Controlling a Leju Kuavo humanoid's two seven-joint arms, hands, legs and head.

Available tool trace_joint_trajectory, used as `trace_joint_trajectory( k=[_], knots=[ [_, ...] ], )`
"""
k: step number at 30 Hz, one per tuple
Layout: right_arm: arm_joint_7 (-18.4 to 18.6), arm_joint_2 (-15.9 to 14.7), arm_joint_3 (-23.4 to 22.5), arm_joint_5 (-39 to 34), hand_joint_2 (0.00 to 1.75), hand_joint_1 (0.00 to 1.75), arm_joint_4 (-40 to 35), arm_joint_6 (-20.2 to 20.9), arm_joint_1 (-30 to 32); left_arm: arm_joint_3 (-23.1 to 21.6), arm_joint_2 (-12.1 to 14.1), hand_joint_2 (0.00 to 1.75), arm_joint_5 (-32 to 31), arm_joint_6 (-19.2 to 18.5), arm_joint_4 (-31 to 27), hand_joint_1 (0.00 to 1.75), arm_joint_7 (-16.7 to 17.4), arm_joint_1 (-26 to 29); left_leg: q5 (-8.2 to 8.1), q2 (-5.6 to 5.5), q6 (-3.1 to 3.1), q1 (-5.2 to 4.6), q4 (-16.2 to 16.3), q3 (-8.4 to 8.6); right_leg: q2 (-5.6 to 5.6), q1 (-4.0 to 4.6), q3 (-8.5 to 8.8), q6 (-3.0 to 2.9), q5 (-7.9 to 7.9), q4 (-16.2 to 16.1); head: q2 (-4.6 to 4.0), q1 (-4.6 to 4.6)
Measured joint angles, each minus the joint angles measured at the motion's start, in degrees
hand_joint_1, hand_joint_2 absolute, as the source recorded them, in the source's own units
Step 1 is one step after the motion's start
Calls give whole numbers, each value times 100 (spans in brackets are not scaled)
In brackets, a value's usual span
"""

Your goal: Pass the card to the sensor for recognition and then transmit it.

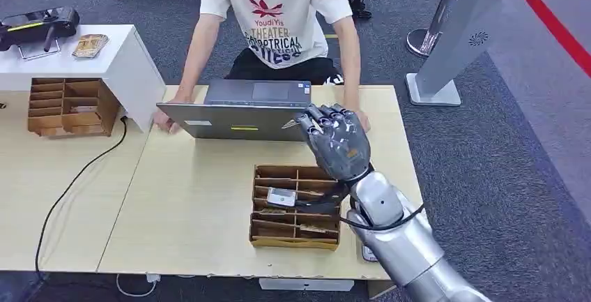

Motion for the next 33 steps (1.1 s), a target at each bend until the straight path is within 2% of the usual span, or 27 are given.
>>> trace_joint_trajectory(
  k=[2,5,8,11,17,20,23,28,33],
  knots=[
    [-238,103,-160,-481,175,175,-188,0,159,0,0,0,33,11,0,0,0,0,0,0,0,0,0,0,0,0,0,0,0,0,0,0],
    [-393,234,-317,-1305,175,175,-547,0,379,2,-2,0,77,26,0,0,-2,10,0,0,0,0,-1,-1,0,0,-1,0,-1,0,0,0],
    [-481,297,-323,-2721,175,175,-1098,116,623,28,-4,0,136,63,0,0,-20,28,-1,0,-1,0,-1,-2,0,0,-2,0,-1,0,0,2],
    [-603,349,-371,-4508,175,175,-1708,770,861,70,-4,0,210,72,0,0,-22,47,-1,0,-1,0,-1,-2,0,0,-3,0,-1,0,0,0],
    [-874,365,-660,-6302,175,175,-2555,1622,1285,197,-2,0,304,70,0,0,-22,59,-1,-1,-1,-1,-1,-4,-2,0,-3,1,-1,-1,0,2],
    [-885,358,-804,-6688,175,175,-2815,1928,1446,258,0,0,337,70,0,0,-28,59,-2,-1,-1,-1,-1,-3,-1,0,-4,1,-1,-1,0,0],
    [-797,323,-905,-6624,175,175,-2905,2110,1535,308,0,0,369,63,0,0,-28,59,-2,-1,-1,0,-1,-3,0,0,-4,1,-1,-1,0,0],
    [-566,205,-1121,-6732,175,175,-2736,2538,1569,369,2,0,398,52,0,0,-28,58,-2,-1,-2,0,-1,-3,-1,0,-4,1,-1,-1,0,0],
    [-476,153,-1418,-6965,175,175,-2491,2702,1667,442,2,0,437,59,0,0,-28,60,-2,-1,-1,0,0,-4,-1,0,-4,1,-1,-1,0,0]
  ],
)
